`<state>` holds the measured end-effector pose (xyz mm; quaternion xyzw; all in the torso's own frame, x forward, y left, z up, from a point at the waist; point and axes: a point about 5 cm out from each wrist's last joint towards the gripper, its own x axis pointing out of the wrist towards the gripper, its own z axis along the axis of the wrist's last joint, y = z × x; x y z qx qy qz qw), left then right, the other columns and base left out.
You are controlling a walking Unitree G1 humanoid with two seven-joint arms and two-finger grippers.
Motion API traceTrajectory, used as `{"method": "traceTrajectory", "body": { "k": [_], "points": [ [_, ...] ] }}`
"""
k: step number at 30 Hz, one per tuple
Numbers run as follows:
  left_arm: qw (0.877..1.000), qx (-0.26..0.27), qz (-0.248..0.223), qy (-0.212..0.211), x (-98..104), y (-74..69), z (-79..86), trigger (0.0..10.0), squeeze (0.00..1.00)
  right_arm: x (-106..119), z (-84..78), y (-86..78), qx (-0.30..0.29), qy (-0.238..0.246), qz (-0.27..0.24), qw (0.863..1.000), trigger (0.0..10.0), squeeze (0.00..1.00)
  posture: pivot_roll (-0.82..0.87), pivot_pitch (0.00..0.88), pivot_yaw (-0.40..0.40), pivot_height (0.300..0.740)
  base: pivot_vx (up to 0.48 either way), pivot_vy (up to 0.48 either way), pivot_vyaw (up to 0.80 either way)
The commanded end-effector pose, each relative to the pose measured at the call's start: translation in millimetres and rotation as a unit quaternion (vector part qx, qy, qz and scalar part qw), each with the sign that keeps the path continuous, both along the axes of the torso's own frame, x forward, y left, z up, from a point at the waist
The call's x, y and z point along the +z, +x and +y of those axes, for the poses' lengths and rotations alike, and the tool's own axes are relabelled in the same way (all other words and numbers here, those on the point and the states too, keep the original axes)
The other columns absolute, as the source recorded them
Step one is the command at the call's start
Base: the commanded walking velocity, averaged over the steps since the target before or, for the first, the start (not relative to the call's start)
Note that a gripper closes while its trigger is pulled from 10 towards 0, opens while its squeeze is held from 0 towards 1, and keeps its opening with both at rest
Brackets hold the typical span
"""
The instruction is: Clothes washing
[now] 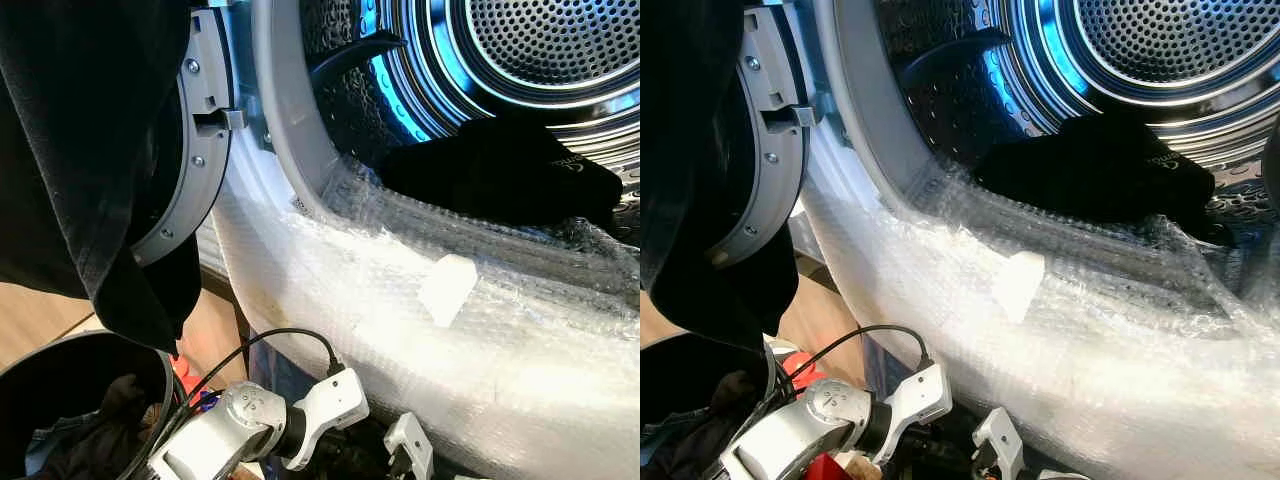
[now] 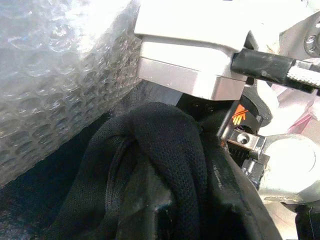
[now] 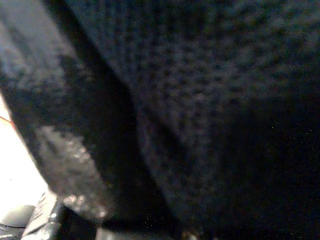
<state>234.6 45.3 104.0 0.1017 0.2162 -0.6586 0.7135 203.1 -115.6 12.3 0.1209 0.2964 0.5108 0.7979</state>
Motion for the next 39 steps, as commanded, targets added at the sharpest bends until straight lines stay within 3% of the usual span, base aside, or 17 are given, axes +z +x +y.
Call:
{"method": "traceTrajectory", "body": {
  "k": [1, 25, 32, 34, 36, 39],
  "points": [
    [0.997, -0.039, -0.033, -0.055, 24, -2.2, -19.3, 0.0, 0.00, -4, 12.2, -4.5, 0.007, 0.019, 0.011, 1.000, 0.0, 0.00, 0.01, 0.033, -0.016, 0.740, 0.000, 0.000, 0.00],
    [0.997, -0.027, -0.041, -0.055, 27, 0.0, -13.3, 0.0, 0.00, -4, 11.0, -5.1, 0.015, 0.039, 0.005, 0.999, 0.0, 0.00, 0.02, 0.035, -0.003, 0.740, 0.000, 0.000, 0.00],
    [0.997, 0.006, -0.051, -0.053, 27, 5.4, -6.0, 0.0, 0.00, -4, 9.5, -4.5, 0.015, 0.039, 0.003, 0.999, 0.0, 0.00, 0.03, 0.040, -0.003, 0.740, 0.000, 0.000, 0.00],
    [0.997, 0.012, -0.057, -0.047, 27, 6.9, -4.5, 7.9, 0.00, -4, 8.4, -4.3, 0.015, 0.040, 0.005, 0.999, 0.0, 0.00, 0.04, 0.041, -0.013, 0.740, 0.000, 0.000, 0.00],
    [0.997, 0.025, -0.063, -0.046, 27, 8.5, -2.3, 10.0, 0.00, -5, 8.3, -4.8, 0.019, 0.037, 0.006, 0.999, 0.0, 0.00, 0.03, 0.043, -0.019, 0.740, 0.000, 0.000, 0.00],
    [0.996, 0.042, -0.062, -0.049, 25, 9.5, 1.2, 10.0, 0.00, -4, 9.0, -4.6, 0.024, 0.035, 0.004, 0.999, 0.0, 0.00, 0.02, 0.040, -0.018, 0.740, 0.000, 0.000, 0.00]
  ]
}}
